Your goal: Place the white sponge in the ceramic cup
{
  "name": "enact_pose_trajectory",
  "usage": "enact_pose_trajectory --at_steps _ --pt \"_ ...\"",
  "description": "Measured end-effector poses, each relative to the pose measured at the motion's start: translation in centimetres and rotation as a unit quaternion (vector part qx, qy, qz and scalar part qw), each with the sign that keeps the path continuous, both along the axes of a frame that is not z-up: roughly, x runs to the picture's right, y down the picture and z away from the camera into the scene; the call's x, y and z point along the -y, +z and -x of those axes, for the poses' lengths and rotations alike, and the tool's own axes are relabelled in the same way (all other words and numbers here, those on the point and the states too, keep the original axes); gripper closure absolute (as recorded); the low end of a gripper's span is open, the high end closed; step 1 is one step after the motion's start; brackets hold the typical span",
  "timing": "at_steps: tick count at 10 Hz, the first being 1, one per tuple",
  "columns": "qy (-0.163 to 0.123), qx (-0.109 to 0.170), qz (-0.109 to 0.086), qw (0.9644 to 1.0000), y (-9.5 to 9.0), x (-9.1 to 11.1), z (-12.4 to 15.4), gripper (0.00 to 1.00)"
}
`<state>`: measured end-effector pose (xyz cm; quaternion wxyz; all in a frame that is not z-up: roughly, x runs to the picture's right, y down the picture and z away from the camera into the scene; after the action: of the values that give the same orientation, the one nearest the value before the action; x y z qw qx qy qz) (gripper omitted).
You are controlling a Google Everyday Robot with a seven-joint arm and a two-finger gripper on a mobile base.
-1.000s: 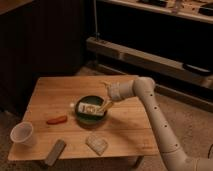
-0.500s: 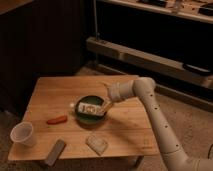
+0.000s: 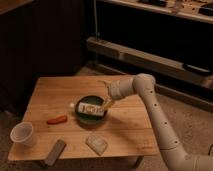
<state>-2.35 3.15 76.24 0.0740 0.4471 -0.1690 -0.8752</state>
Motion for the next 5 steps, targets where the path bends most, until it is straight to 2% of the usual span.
enact_pose_trajectory --at_steps 2,5 --pt "-0.014 0.013 -0.009 0.9998 -0.06 0.11 0.29 0.11" --pt "-0.013 0.013 -0.009 0.9998 -0.07 0.12 0.2 0.11"
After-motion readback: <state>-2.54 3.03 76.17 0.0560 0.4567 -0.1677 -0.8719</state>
